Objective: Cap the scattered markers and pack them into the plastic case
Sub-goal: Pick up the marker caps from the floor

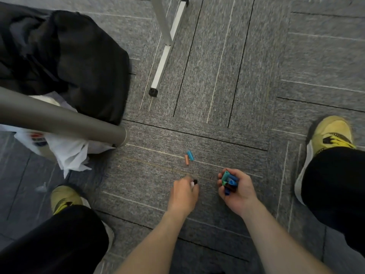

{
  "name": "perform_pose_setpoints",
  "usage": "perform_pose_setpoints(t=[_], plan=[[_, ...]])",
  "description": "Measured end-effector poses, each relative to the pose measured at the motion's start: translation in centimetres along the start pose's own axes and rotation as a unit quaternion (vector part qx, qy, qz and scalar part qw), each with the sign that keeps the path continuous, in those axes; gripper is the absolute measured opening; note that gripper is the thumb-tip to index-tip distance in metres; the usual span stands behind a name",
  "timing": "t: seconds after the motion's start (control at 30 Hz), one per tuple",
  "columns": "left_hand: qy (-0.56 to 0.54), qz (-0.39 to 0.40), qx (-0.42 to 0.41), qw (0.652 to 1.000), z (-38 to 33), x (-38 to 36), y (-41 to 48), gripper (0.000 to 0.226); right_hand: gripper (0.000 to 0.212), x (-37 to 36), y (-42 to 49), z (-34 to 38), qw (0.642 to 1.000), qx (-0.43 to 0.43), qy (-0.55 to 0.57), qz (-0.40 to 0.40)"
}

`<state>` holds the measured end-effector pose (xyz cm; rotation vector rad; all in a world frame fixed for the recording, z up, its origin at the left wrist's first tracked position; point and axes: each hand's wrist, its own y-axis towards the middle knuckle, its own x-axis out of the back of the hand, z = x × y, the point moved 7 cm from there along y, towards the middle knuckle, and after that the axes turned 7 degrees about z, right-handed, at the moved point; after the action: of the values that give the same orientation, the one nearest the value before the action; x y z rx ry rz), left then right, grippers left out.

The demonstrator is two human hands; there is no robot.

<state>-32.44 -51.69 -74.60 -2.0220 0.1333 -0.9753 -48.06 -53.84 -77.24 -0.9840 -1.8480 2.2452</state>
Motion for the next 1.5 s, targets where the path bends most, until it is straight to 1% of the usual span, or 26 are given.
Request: perform_pose_setpoints(t=[0.07, 0.2, 0.3, 0.4, 0.43, 0.53, 0.6, 0.7, 0.83, 0.9, 0.97, 1.03, 1.13, 1.23, 1.3, 1.4, 1.5], plan=[[-0.074, -0.046, 0.034, 0.996, 0.7, 1.8, 0.8, 0.014, 0.016, -0.6, 0.1, 0.3, 1.0, 0.001, -0.001, 0.007], [-0.172, -0.097, 0.096, 0.976, 1.7, 4.6, 3.0, 0.016, 0.014, -1.2, 0.3, 0.6, 1.0, -0.001, -0.001, 0.02], [-0.161, -0.111, 0.11, 0.975, 0.8, 5.3, 4.1, 0.016, 0.011, -1.0, 0.3, 0.8, 1.0, -0.001, -0.009, 0.021], [-0.162, -0.119, 0.106, 0.974, -0.9, 5.0, 4.4, 0.019, 0.01, -0.8, 0.3, 1.1, 0.999, 0.002, -0.022, 0.024], [-0.15, -0.12, 0.103, 0.976, -1.3, 4.9, 4.5, 0.025, 0.012, -0.8, 0.3, 1.2, 0.999, 0.003, -0.026, 0.024], [-0.105, -0.097, 0.099, 0.985, -2.2, 4.4, 4.6, 0.054, 0.014, -0.8, 0.2, 1.4, 0.999, 0.005, -0.035, 0.022], [-0.078, -0.094, 0.09, 0.988, -2.5, 4.5, 4.8, 0.058, 0.014, -0.9, 0.1, 1.5, 0.999, 0.003, -0.037, 0.017], [-0.052, -0.094, 0.052, 0.993, -3.1, 4.7, 5.2, 0.045, 0.009, -1.0, 0.0, 1.7, 0.999, -0.003, -0.033, 0.012], [-0.013, -0.079, 0.013, 0.997, -4.3, 4.5, 5.4, 0.025, 0.01, -1.1, -0.1, 1.8, 0.999, -0.007, -0.036, 0.002], [0.002, -0.071, -0.005, 0.997, -4.8, 4.3, 5.5, 0.023, 0.009, -1.3, 0.0, 1.9, 0.999, -0.005, -0.039, 0.007], [0.011, -0.061, -0.017, 0.998, -5.0, 4.2, 5.6, 0.025, 0.016, -1.5, 0.1, 2.0, 0.999, -0.002, -0.041, 0.008], [-0.011, -0.044, -0.023, 0.999, -4.6, 4.1, 5.8, 0.025, 0.017, -1.7, 0.0, 2.1, 0.999, 0.001, -0.039, 0.009], [-0.092, -0.003, -0.026, 0.995, -3.7, 3.9, 5.8, 0.018, 0.009, -2.3, -0.3, 2.2, 0.999, 0.002, -0.033, 0.011], [-0.155, -0.002, -0.038, 0.987, -3.6, 4.8, 5.2, 0.019, 0.012, -3.4, -1.1, 2.7, 1.0, 0.008, -0.02, 0.023], [-0.184, -0.005, -0.02, 0.983, -3.2, 5.8, 4.5, 0.022, 0.012, -4.4, -1.9, 3.1, 0.999, 0.014, -0.001, 0.029], [-0.198, 0.001, 0.009, 0.98, -2.5, 6.6, 4.1, 0.022, 0.012, -5.2, -2.9, 3.6, 0.999, 0.024, 0.015, 0.027], [-0.189, -0.022, -0.002, 0.982, -3.5, 7.6, 4.6, 0.017, 0.013, -5.0, -3.0, 4.4, 0.999, 0.031, 0.017, 0.022]])
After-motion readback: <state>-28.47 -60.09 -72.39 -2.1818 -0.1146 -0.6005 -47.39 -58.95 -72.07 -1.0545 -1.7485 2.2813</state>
